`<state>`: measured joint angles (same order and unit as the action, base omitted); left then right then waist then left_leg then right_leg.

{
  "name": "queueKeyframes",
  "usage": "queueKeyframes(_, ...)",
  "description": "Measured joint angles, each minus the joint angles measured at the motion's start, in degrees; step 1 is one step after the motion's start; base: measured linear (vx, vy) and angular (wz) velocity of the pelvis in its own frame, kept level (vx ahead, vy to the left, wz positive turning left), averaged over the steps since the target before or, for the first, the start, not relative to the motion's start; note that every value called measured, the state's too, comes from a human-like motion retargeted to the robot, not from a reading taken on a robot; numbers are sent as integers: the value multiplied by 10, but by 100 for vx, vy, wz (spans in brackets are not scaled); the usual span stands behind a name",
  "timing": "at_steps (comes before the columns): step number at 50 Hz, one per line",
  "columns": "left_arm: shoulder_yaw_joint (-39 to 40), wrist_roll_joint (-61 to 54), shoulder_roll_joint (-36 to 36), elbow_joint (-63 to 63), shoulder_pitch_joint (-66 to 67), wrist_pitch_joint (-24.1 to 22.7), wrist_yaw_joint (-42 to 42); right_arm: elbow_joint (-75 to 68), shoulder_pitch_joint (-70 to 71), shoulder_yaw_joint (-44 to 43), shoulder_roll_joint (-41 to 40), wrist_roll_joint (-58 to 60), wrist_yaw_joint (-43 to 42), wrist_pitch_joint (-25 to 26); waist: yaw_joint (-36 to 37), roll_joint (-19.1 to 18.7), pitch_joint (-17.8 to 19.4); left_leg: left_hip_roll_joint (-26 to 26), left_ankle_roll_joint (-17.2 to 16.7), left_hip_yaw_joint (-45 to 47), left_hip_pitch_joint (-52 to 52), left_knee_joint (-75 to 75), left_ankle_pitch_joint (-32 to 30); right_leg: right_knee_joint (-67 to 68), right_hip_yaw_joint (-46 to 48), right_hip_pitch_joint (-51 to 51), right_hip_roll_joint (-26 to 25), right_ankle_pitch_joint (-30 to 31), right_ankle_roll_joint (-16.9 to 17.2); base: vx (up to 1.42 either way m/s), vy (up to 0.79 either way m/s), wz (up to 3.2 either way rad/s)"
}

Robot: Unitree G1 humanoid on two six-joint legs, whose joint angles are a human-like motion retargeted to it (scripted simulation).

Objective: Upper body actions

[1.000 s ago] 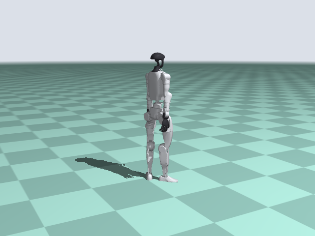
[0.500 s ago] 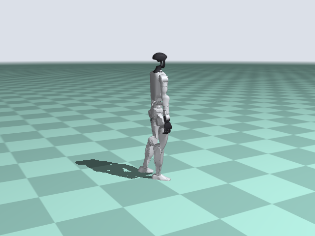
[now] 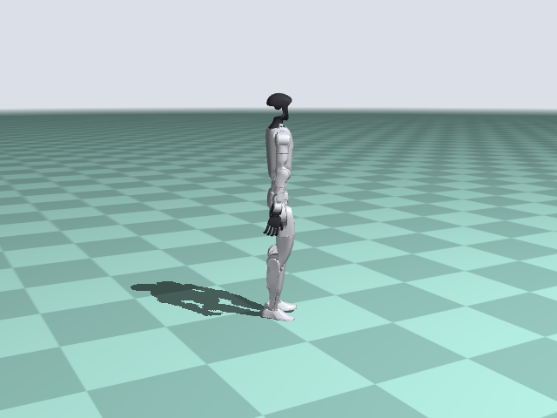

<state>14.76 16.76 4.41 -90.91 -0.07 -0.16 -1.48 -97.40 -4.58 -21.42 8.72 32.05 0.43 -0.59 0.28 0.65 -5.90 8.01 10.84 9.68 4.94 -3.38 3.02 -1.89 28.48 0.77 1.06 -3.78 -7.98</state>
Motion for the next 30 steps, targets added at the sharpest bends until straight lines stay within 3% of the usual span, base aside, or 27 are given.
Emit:
queueKeyframes(14, -5, -9, -2, 21, -19, -4, -10, 43, 35, 5, 5, -8, 15, -21, 3, -3, -4, 0, 0, -28, 9, -19, 37, 39, -19, -6, 5, -4, 22, 8, -4, 10)
queueKeyframes(23, -2, -15, 14, 30, -33, -6, -15, 72, 53, 23, -6, -7, 26, -30, -26, -2, 10, -1, -11, -126, 42, -25, 21, 99, -214, -52, -6, 16, 35, -11, -11, 116)
queueKeyframes(27, 4, -22, 14, 31, -29, -4, -8, 73, 50, 24, -6, 6, 26, -29, -3, 11, 25, 7, -19, -134, 44, -25, 13, 59, -121, -23, 4, 15, 10, -20, -3, 93)
queueKeyframes(30, 5, -39, 6, 30, -26, -6, -5, 63, 56, 18, 2, 11, 23, -26, 30, 12, 40, 8, -26, -134, 53, -26, 1, 38, -92, -13, 6, 22, 10, -26, -2, 71)
